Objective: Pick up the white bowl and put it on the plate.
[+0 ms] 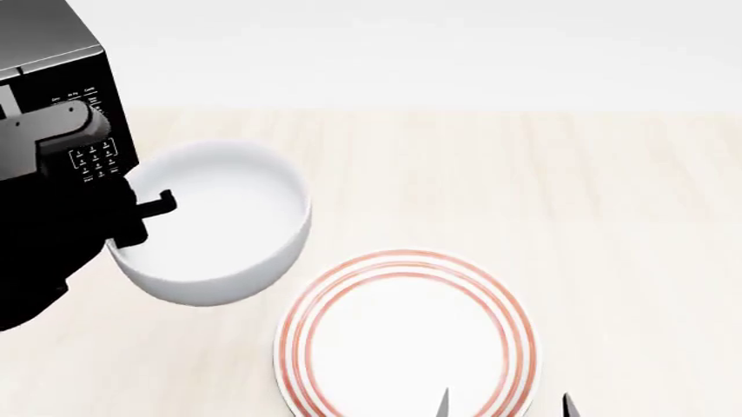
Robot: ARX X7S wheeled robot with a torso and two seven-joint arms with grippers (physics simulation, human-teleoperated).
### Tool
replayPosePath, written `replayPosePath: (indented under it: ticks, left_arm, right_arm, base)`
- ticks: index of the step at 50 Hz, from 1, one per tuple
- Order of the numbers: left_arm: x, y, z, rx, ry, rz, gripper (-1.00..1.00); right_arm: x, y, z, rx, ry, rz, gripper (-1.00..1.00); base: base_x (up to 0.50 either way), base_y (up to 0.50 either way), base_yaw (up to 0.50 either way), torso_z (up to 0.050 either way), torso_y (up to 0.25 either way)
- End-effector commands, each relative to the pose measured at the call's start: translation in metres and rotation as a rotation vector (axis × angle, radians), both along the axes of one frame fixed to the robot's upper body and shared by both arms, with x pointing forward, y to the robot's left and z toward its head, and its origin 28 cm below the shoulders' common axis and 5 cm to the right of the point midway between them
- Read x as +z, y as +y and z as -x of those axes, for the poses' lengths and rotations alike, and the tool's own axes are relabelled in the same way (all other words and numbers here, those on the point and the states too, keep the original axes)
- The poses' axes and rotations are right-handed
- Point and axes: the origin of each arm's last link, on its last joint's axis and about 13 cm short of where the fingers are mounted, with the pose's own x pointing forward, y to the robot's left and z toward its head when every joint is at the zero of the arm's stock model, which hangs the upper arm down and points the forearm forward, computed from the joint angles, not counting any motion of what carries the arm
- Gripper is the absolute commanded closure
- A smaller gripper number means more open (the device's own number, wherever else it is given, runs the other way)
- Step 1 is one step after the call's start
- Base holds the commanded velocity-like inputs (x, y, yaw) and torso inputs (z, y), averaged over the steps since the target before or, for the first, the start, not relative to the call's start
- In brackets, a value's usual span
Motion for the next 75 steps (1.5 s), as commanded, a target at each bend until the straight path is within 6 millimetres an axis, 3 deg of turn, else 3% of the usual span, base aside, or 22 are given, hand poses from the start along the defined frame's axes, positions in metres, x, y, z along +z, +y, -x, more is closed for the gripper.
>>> replayPosePath:
  ticks: [1,25,49,75]
  left_arm:
    - [0.007,-0.019,-0.011,-0.054,-0.025,0.025,1.00]
    - [0.012,-0.054,-0.017,-0.161,-0.033,0.027,1.00]
    - [-0.002,-0.092,-0.012,-0.279,-0.017,0.043,1.00]
    - [-0.013,-0.114,-0.002,-0.337,-0.006,0.075,1.00]
  right_arm:
    - [-0.001,-0.001,0.000,-0.002,0.002,0.001,-1.00]
    - [-0.006,-0.002,-0.003,-0.007,0.018,0.000,-1.00]
    - [-0.008,-0.002,-0.003,-0.002,0.024,0.002,-1.00]
    - [-0.008,-0.003,-0.002,-0.002,0.023,0.001,-1.00]
  base:
    - [0.00,0.00,0.00,0.000,0.000]
    - [0.00,0.00,0.00,0.000,0.000]
    - [0.00,0.00,0.00,0.000,0.000]
    - [0.00,0.00,0.00,0.000,0.000]
